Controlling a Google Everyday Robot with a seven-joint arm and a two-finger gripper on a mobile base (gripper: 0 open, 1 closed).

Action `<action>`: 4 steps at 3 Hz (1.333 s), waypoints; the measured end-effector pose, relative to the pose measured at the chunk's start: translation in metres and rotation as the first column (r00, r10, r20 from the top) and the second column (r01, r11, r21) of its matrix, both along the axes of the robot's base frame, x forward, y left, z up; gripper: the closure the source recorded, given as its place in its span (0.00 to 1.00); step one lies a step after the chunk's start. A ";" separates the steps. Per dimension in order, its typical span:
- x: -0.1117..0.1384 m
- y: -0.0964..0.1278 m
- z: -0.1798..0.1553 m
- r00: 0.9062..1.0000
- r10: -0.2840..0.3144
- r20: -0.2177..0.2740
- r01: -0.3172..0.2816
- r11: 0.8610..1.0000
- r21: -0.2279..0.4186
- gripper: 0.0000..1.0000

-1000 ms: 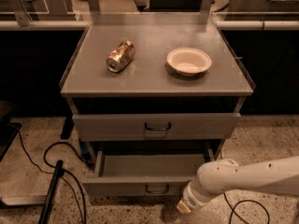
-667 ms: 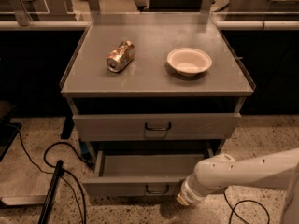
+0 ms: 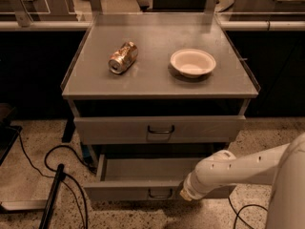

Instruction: Close middle drawer

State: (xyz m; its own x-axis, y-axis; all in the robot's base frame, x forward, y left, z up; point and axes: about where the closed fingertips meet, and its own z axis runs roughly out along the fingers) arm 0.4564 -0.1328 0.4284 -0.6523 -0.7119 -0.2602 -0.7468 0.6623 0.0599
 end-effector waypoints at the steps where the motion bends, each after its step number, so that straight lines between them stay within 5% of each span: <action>1: 0.017 -0.003 -0.002 1.000 -0.008 0.020 0.008 1.000 -0.021 1.00; 4: 0.019 -0.004 -0.002 1.000 -0.009 0.022 0.010 1.000 -0.024 0.40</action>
Offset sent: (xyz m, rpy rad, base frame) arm 0.0150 -0.0027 -0.0018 -0.0182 -0.0174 -0.0066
